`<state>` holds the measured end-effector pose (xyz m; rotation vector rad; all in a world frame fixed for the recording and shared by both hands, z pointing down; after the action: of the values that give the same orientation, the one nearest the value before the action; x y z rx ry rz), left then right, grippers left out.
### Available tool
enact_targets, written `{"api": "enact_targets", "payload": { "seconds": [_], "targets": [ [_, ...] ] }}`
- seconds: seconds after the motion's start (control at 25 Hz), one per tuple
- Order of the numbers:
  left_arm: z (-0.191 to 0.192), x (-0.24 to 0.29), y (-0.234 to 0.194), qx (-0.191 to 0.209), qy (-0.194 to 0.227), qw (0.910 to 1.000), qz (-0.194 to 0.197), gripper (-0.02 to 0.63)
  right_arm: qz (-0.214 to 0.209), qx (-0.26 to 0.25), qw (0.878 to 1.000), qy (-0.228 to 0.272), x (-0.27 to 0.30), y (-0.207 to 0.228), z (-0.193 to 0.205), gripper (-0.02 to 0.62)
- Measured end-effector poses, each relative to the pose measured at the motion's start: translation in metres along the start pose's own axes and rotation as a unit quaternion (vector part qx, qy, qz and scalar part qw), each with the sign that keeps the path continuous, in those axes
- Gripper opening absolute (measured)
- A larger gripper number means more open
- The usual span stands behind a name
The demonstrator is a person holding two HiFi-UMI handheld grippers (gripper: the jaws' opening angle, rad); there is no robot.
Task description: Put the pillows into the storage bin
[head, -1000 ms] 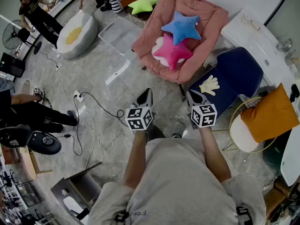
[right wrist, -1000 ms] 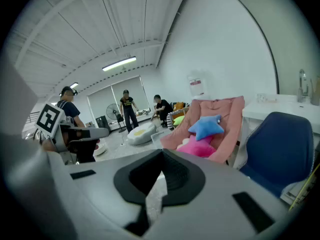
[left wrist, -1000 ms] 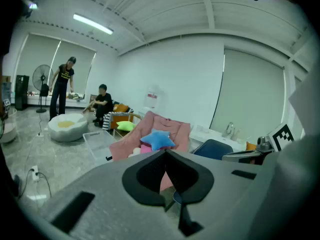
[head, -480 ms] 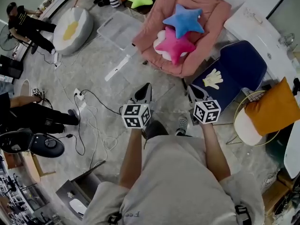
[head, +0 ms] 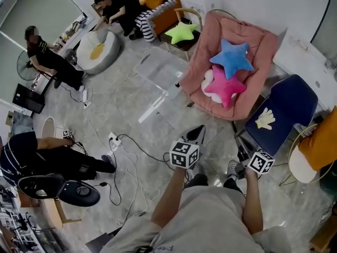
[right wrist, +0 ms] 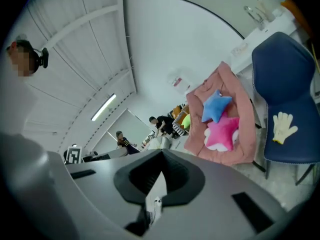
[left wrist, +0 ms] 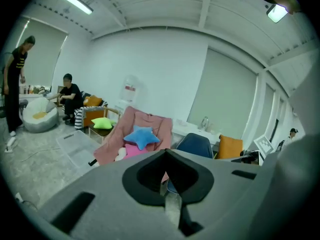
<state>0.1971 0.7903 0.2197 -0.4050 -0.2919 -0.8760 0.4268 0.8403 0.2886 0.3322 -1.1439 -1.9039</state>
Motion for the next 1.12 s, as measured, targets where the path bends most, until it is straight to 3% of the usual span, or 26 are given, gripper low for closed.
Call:
{"api": "enact_targets", "payload": {
  "seconds": [0.2, 0.44, 0.6, 0.72, 0.96, 1.12],
  "targets": [
    [0.003, -0.024, -0.028, -0.014, 0.016, 0.9994, 0.028, 0.009, 0.033, -0.043, 0.999, -0.001, 0.005, -0.024, 0.031, -0.005],
    [0.02, -0.046, -0.087, -0.075, 0.036, 0.9962, 0.027, 0.009, 0.057, -0.118, 0.991, 0.031, 0.024, -0.045, 0.06, -0.006],
    [0.014, -0.058, -0.113, -0.067, 0.036, 0.9969, 0.016, 0.009, 0.106, -0.111, 0.987, 0.054, 0.036, -0.041, 0.06, -0.006],
    [0.012, -0.062, -0.121, -0.066, 0.041, 0.9968, 0.017, 0.009, 0.129, -0.135, 0.981, 0.049, 0.043, -0.041, 0.061, -0.006],
    [0.01, -0.07, -0.139, -0.071, 0.048, 0.9962, 0.009, 0.009, 0.118, -0.178, 0.977, 0.021, 0.068, -0.061, 0.067, -0.006],
    [0.004, -0.078, -0.161, -0.115, 0.076, 0.9904, 0.002, 0.009, 0.119, -0.186, 0.975, 0.01, 0.078, -0.066, 0.063, -0.005]
  ]
}}
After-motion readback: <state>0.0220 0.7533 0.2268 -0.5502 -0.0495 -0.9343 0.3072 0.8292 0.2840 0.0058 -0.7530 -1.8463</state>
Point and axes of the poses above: the fingertips, and each gripper's own axes: x forward along the fingers, y to its right, z out of its underside, the point moved 6 cm from there along -x, backward along the fingers, and after that the axes turned 4 degrees about x, right-handed, at the moved point
